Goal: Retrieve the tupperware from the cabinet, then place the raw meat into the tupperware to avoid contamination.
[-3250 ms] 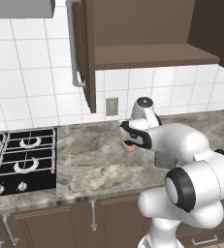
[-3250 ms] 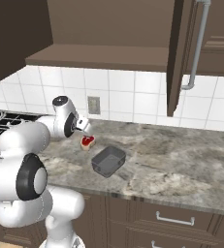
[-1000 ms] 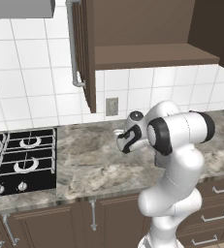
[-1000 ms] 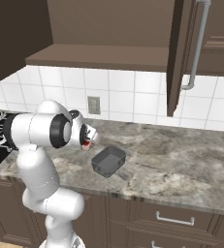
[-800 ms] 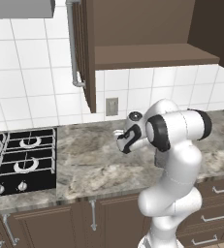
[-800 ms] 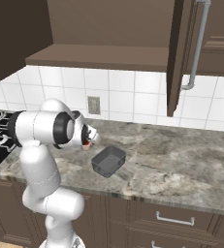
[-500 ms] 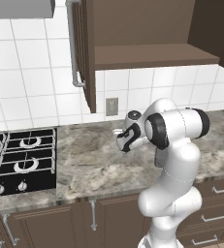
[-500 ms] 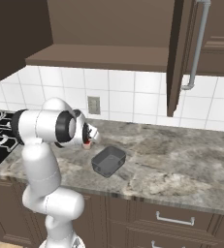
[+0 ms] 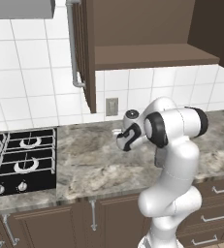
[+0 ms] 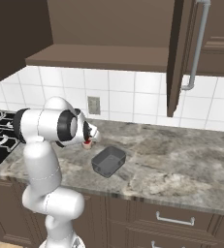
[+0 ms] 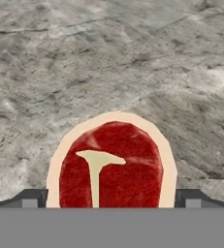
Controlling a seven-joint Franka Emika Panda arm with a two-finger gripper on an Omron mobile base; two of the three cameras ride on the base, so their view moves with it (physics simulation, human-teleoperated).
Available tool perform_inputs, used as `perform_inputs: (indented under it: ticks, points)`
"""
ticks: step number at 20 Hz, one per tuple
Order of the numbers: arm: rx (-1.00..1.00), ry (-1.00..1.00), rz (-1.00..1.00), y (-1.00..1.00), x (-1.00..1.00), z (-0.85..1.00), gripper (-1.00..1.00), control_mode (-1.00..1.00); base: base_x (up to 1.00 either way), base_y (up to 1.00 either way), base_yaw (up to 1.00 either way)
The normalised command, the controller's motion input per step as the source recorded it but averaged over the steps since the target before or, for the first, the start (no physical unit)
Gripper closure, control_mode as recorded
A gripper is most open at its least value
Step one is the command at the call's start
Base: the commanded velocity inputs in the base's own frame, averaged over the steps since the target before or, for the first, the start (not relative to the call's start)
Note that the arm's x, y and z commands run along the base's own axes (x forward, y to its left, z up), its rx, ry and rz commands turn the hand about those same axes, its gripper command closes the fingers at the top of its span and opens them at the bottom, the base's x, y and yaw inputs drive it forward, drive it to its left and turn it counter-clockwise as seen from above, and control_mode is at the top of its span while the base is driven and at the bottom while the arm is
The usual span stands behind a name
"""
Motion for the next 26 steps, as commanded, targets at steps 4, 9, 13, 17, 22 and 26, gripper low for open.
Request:
perform_inputs:
  ticks: [4,9,13,17,22,26]
  points:
    - [-0.13,0.00,0.00,0.00,0.00,-1.00,-1.00,-1.00,0.00,0.00,0.00]
    - [-0.12,0.00,0.00,0.04,0.00,-1.00,1.00,-1.00,0.00,0.00,0.00]
    - [-0.08,0.00,0.00,0.01,0.00,-0.91,1.00,-1.00,0.00,0.00,0.00]
    - [0.00,0.00,0.00,0.00,-0.03,-0.23,1.00,-1.00,0.00,0.00,0.00]
    - [0.05,0.00,0.00,-0.07,-0.03,0.14,1.00,-1.00,0.00,0.00,0.00]
    - [0.11,0.00,0.00,-0.20,-0.31,0.50,1.00,-1.00,0.00,0.00,0.00]
